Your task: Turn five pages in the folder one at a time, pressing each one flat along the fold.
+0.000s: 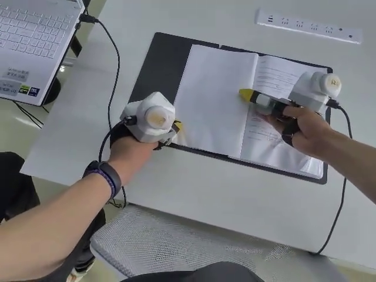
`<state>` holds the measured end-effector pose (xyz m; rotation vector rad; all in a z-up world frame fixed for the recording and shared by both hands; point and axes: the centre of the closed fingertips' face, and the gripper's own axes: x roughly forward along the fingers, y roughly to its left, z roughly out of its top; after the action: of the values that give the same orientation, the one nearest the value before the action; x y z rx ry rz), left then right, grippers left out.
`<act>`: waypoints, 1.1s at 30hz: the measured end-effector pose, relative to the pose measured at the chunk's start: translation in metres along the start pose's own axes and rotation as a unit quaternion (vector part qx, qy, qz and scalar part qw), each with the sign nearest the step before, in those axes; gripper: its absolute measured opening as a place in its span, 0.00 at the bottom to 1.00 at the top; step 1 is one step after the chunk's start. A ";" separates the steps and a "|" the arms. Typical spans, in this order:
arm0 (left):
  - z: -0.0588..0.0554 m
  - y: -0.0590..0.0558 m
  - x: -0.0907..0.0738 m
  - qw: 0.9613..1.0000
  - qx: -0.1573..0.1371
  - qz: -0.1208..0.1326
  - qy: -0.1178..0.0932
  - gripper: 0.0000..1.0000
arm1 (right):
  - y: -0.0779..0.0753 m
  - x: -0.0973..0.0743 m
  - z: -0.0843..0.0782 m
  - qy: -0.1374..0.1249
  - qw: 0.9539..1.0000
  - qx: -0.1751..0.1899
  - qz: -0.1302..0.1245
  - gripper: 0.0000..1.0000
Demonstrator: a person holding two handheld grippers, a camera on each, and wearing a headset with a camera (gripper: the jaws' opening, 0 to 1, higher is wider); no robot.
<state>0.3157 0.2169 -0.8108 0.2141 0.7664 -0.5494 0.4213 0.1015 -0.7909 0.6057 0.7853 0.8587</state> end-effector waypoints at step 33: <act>0.004 -0.002 -0.003 1.000 -0.008 0.005 -0.003 0.00 | -0.069 0.040 0.090 -0.168 0.976 0.129 -0.059 0.00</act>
<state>0.3148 0.2155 -0.8058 0.2018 0.7638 -0.5343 0.5399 0.0850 -0.8041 0.8982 0.6198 0.5278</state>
